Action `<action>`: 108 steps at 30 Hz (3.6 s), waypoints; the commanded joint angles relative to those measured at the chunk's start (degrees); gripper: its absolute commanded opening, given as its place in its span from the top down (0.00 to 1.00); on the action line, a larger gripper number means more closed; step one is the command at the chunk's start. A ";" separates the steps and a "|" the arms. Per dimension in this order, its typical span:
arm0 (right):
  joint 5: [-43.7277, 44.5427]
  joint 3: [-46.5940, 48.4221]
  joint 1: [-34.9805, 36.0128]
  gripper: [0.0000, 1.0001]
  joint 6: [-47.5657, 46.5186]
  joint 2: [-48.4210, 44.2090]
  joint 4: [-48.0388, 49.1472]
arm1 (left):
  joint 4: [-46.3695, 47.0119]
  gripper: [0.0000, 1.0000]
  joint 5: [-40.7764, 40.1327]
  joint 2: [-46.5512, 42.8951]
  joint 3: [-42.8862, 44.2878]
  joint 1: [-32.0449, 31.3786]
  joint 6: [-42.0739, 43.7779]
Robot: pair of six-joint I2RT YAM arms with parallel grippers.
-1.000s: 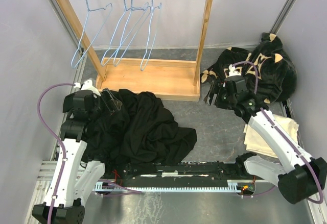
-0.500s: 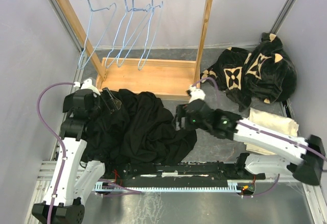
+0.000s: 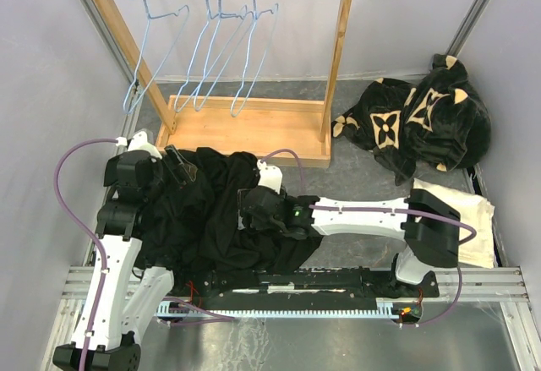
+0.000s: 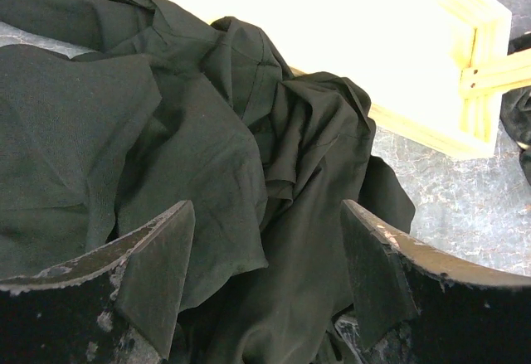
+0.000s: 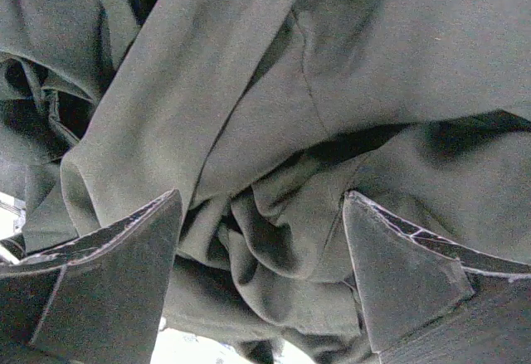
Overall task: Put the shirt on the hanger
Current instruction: Adjust the shirt at the center of the board.
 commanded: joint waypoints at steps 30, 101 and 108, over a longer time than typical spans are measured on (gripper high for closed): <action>19.23 -7.28 -3.99 1.00 -7.02 -23.68 -15.23 | 2.03 0.24 1.15 -0.72 0.21 0.04 1.48; -8.17 6.98 -20.17 0.28 -41.75 -20.29 -18.18 | 3.20 0.24 1.78 -0.78 -1.18 0.03 0.86; -14.09 10.35 -20.18 0.17 -46.38 -4.44 -13.18 | 3.12 0.24 1.61 -0.99 -1.18 0.03 0.77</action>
